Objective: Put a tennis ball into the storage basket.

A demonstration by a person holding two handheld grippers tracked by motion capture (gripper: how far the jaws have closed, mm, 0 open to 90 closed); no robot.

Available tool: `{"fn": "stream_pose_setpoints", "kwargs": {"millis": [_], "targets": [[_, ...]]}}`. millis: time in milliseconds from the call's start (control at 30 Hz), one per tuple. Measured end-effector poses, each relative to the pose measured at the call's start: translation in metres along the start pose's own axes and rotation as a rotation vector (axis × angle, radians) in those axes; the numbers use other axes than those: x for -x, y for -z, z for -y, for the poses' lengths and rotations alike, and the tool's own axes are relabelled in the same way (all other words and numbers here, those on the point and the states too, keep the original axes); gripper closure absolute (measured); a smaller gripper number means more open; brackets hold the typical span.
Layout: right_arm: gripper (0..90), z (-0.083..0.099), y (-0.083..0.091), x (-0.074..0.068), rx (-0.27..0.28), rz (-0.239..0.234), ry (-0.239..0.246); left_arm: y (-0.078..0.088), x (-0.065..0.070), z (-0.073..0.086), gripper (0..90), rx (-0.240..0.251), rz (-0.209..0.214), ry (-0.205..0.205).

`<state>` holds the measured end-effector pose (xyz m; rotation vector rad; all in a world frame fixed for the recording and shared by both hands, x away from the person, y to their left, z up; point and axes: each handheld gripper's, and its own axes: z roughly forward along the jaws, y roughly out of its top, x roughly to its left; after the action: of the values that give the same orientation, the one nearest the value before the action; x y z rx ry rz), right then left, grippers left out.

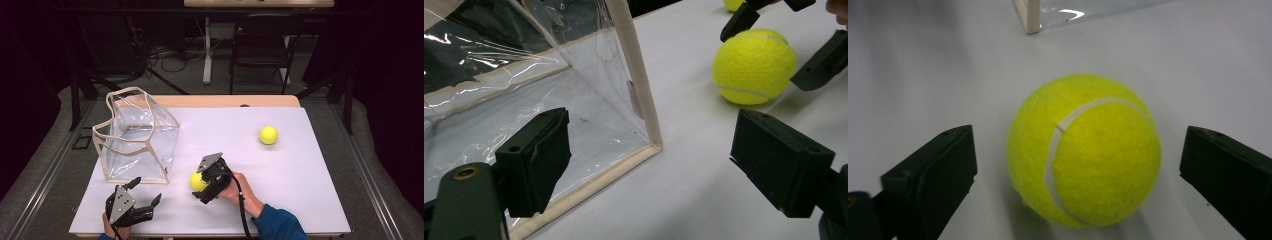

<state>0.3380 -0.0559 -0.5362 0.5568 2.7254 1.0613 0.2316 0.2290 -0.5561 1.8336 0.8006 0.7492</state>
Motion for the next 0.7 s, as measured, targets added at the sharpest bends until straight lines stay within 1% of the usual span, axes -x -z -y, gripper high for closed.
{"fn": "stream_pose_setpoints", "kwargs": {"millis": [33, 133, 200, 267, 300, 367, 400, 467, 567, 633, 700], "targets": [[5.3, 0.0, -0.0005, -0.0002, -0.008, -0.002, -0.009, 0.0, -0.0001, -0.0001, 16.2, -0.007, -0.001, -0.004], [6.1, -0.0003, -0.003, 0.0005, -0.01, -0.001, -0.007, -0.0009, 0.0006, -0.0003, 16.2, -0.011, 0.0, -0.009], [9.0, -0.0007, -0.0047, 0.0011, -0.009, -0.006, -0.017, -0.0008, 0.0008, -0.0001, 16.2, -0.013, 0.001, -0.007], [14.8, -0.0009, -0.0062, 0.0007, -0.012, -0.009, -0.02, -0.001, 0.0002, 0.0001, 16.2, -0.014, 0.0, -0.004], [15.3, -0.0009, -0.0066, 0.0007, -0.016, -0.007, -0.018, -0.0013, 0.0002, 0.0, 16.2, -0.013, -0.001, -0.006], [22.7, -0.0006, -0.0062, 0.001, -0.022, 0.006, -0.022, -0.0011, 0.0007, 0.0, 16.2, -0.013, 0.003, -0.005], [24.0, 0.0, -0.0058, 0.0007, -0.017, 0.005, -0.025, -0.001, 0.0008, -0.0001, 16.2, -0.013, 0.002, -0.004], [24.7, 0.0, -0.0048, 0.0012, -0.018, 0.006, -0.015, -0.002, 0.0004, 0.0001, 16.2, -0.013, 0.002, -0.001], [25.1, 0.0003, -0.0051, 0.0018, -0.012, 0.0, -0.028, -0.0018, 0.0007, -0.0001, 16.2, -0.011, 0.004, -0.004], [25.3, 0.0003, -0.0048, 0.0021, -0.011, 0.0, -0.032, -0.0001, 0.0006, 0.0001, 16.2, -0.003, 0.0, 0.001], [25.4, -0.0001, -0.0039, 0.0018, -0.011, 0.012, -0.026, -0.0009, 0.0002, 0.0001, 16.2, -0.009, 0.002, 0.0]]}}
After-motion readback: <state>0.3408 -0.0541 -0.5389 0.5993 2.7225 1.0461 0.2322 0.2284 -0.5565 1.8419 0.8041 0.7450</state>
